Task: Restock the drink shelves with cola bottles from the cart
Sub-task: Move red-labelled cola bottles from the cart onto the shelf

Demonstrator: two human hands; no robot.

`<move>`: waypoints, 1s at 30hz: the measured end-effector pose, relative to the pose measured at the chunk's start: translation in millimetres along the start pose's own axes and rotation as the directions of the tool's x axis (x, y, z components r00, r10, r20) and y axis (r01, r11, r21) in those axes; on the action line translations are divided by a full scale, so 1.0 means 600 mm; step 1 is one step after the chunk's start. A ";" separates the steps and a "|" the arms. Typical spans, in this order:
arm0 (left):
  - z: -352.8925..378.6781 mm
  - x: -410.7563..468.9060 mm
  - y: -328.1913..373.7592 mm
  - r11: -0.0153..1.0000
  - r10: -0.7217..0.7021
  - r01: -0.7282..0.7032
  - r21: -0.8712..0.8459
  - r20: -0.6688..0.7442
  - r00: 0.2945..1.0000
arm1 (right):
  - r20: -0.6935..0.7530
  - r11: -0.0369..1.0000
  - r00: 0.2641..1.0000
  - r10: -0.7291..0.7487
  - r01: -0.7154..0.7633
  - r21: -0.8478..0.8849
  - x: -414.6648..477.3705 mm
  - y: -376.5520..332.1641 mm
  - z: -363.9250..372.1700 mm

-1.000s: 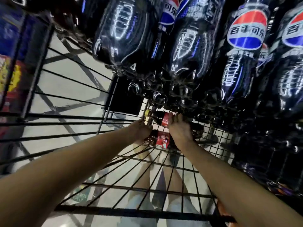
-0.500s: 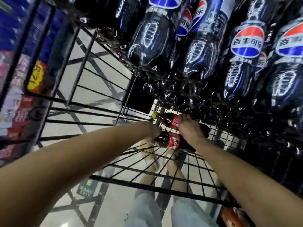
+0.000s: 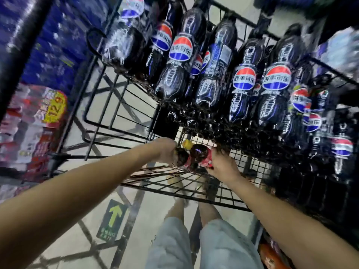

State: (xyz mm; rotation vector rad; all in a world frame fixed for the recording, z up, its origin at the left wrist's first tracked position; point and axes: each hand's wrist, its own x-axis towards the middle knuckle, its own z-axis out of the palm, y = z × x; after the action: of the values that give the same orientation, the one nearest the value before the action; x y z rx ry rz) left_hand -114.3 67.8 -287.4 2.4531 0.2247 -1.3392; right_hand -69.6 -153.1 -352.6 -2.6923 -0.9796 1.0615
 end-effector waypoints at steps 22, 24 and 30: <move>-0.234 -0.336 0.113 0.823 0.164 -0.553 -0.131 -0.877 0.452 | -0.415 0.698 0.872 0.259 0.128 0.704 -0.234 -0.057 -0.252; -0.248 -0.356 0.133 0.784 0.161 -0.604 -0.144 -0.893 0.421 | -0.409 0.592 0.853 0.325 0.154 0.791 -0.255 -0.068 -0.275; -0.258 -0.378 0.162 0.603 0.086 -0.725 -0.332 -0.877 0.473 | -0.408 0.416 0.738 0.537 0.189 0.890 -0.321 -0.107 -0.290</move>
State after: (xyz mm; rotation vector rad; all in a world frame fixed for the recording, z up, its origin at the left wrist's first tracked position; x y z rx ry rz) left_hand -87.5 38.7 1.1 2.0033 0.1939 0.2080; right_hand -99.3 -191.6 -89.3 -1.8999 0.1222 0.3249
